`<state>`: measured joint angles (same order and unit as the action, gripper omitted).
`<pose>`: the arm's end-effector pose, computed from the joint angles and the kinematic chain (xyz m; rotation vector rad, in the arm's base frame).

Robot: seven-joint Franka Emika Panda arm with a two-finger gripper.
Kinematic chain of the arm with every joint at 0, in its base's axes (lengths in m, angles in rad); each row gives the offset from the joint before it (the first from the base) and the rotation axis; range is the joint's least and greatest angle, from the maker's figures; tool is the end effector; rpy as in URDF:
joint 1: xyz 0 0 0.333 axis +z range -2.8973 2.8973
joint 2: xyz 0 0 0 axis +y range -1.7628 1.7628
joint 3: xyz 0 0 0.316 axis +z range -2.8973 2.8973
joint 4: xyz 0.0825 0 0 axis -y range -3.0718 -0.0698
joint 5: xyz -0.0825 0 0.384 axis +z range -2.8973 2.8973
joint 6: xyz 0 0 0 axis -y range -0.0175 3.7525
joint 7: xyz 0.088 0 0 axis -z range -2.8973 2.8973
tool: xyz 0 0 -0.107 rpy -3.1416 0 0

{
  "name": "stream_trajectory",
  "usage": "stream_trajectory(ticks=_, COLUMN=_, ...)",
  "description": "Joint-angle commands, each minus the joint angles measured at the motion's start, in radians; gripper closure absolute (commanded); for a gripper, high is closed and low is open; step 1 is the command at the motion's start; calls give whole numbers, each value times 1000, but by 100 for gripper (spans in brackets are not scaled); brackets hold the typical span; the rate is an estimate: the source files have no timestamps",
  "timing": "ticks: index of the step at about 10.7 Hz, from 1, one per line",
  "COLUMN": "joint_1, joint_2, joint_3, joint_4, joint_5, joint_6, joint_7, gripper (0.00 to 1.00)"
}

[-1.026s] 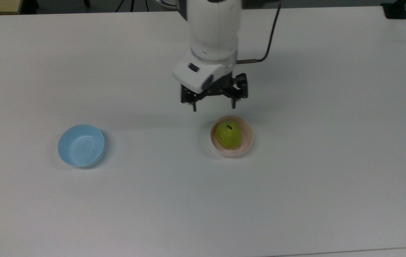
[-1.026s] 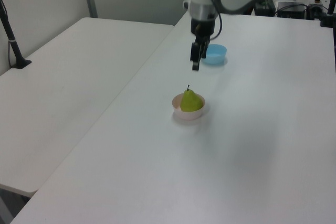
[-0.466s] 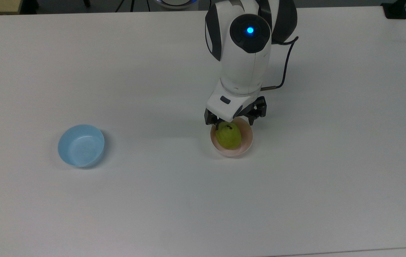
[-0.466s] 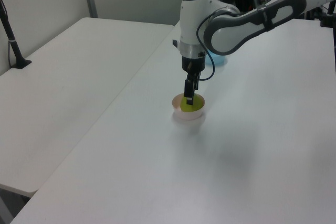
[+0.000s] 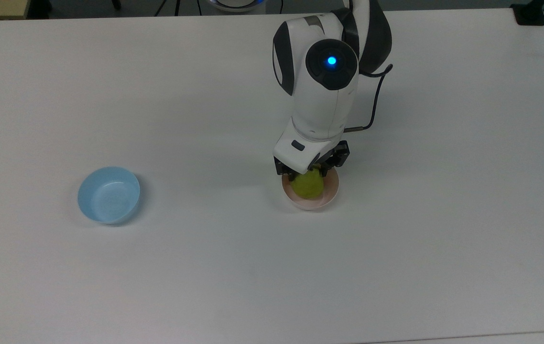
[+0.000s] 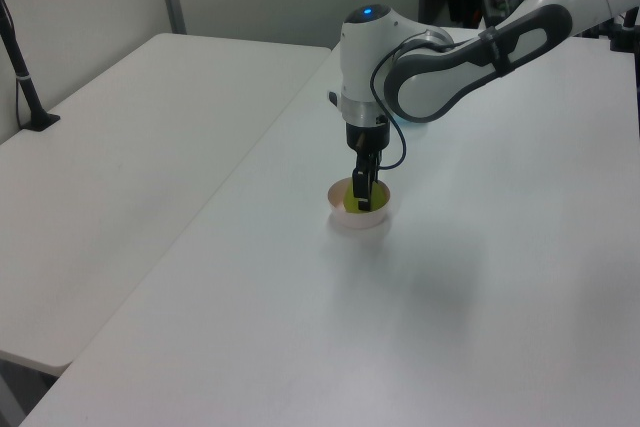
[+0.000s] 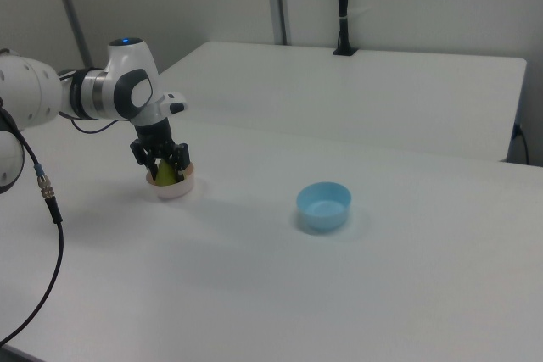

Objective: Pick up a pear from the bowl
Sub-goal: 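Close the gripper around the green pear in the pink bowl, then lift the held pear up out of the pink bowl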

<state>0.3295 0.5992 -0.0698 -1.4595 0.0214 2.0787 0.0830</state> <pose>0.6878 0.1929 0.3358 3.1124 0.2794 0.0385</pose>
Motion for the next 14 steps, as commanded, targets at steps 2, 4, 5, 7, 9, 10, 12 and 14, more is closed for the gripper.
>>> stream_trajectory(ticks=2, joint_1=5, joint_2=-4, joint_3=-10, joint_4=-12, joint_5=-26, joint_6=27, joint_7=3, gripper=56)
stream_trajectory(ticks=4, joint_1=5, joint_2=-41, joint_3=-10, joint_4=-10, joint_5=-18, joint_6=24, joint_7=9, gripper=59)
stream_trajectory(ticks=5, joint_1=3, joint_2=-77, joint_3=-12, joint_4=-10, joint_5=-14, joint_6=17, joint_7=9, gripper=59)
stream_trajectory(ticks=7, joint_1=-12, joint_2=-160, joint_3=-21, joint_4=-12, joint_5=-9, joint_6=6, joint_7=9, gripper=59)
stream_trajectory(ticks=9, joint_1=-44, joint_2=-197, joint_3=-22, joint_4=-10, joint_5=-11, joint_6=-35, joint_7=9, gripper=59)
stream_trajectory(ticks=10, joint_1=-70, joint_2=-203, joint_3=-22, joint_4=-10, joint_5=-14, joint_6=-35, joint_7=8, gripper=59)
stream_trajectory(ticks=12, joint_1=-151, joint_2=-203, joint_3=-22, joint_4=-10, joint_5=-23, joint_6=-37, joint_7=-9, gripper=59)
stream_trajectory(ticks=14, joint_1=-235, joint_2=-200, joint_3=-22, joint_4=-13, joint_5=-21, joint_6=-35, joint_7=-66, gripper=59)
